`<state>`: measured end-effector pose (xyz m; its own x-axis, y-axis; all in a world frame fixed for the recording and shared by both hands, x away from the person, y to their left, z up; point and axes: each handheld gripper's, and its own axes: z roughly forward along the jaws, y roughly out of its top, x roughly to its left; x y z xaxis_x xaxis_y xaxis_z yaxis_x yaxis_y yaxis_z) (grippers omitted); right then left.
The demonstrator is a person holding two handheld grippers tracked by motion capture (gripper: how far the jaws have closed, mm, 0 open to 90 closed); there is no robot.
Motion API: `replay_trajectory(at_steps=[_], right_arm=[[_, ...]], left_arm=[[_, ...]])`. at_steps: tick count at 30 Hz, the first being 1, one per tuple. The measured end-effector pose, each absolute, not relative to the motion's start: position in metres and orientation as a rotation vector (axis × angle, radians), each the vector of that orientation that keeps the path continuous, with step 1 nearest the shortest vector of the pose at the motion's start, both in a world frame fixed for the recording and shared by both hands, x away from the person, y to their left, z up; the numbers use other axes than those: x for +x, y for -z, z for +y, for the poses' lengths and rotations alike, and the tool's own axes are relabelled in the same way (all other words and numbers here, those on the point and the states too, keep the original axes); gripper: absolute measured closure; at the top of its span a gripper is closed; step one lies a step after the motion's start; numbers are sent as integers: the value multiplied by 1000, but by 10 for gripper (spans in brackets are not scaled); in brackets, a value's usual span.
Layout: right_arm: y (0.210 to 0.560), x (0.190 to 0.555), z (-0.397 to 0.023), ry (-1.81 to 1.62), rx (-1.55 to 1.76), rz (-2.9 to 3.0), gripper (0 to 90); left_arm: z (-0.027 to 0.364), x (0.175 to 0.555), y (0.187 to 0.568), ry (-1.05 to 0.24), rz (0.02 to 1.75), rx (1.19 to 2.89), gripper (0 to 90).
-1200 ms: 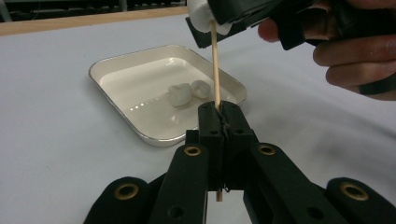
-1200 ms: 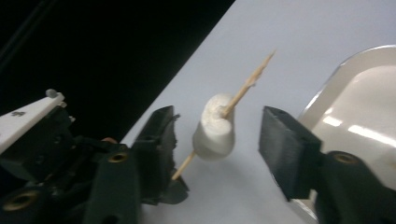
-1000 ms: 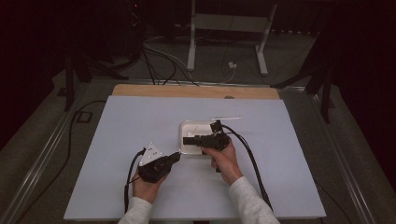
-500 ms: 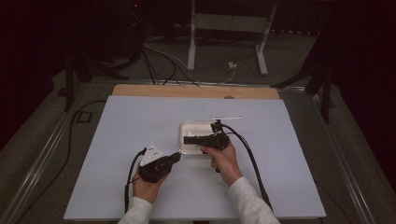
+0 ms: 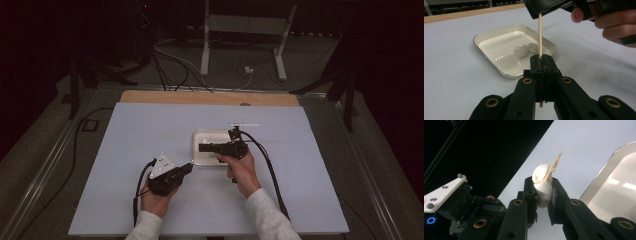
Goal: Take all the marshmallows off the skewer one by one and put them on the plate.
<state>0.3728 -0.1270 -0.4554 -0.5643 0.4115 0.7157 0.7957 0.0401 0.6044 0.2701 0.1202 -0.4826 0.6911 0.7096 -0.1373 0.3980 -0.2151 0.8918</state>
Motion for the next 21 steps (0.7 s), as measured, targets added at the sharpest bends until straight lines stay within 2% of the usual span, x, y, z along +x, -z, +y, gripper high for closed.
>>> replay_trajectory(at_steps=[21], right_arm=[[445,382,-149,1565,-1277,-1949,786]], left_arm=[[119,267,482,-403,825,1882,900]])
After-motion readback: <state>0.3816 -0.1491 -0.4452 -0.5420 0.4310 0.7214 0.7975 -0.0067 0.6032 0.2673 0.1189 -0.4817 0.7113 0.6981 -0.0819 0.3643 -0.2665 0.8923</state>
